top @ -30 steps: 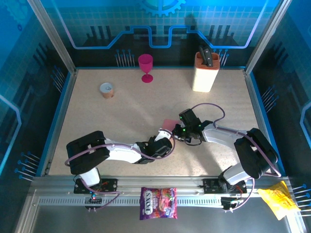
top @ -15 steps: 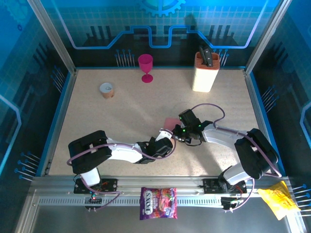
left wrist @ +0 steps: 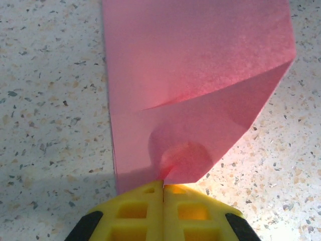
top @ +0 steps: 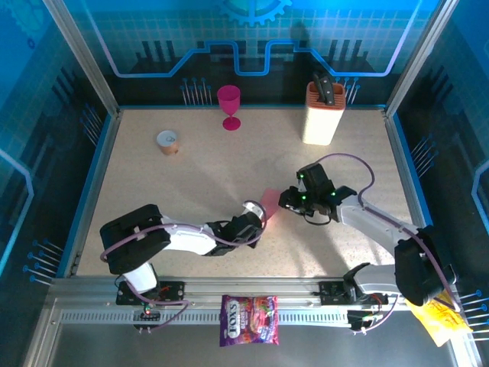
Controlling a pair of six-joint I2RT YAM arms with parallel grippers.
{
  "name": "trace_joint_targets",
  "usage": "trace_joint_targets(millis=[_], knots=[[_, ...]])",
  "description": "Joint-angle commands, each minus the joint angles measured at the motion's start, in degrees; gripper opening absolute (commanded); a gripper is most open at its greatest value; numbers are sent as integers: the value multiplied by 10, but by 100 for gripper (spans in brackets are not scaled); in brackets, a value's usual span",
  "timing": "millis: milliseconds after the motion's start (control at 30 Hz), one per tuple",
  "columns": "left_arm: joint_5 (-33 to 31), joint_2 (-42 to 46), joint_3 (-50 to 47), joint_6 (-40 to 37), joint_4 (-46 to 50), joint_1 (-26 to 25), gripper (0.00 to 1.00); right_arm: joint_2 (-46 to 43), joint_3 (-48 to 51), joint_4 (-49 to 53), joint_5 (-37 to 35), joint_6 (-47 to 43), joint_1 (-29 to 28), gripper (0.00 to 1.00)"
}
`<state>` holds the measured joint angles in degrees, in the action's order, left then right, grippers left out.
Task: Fold a paper plane with a square sheet of paper (pick it up from the middle)
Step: Fold the wing for the fifth time at the center of the table.
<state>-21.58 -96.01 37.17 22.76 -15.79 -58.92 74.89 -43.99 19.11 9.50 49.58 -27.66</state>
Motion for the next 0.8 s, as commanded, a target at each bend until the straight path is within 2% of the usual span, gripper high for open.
trace_joint_targets(millis=[0,300,767], knots=[[49,10,-13,16,0,7,0,29,-44,33,22,-58,7,26],[96,26,-36,40,-13,27,0,115,-95,20,80,-114,4,22],[177,55,-68,92,-65,56,0,198,-151,19,108,-134,-24,16]])
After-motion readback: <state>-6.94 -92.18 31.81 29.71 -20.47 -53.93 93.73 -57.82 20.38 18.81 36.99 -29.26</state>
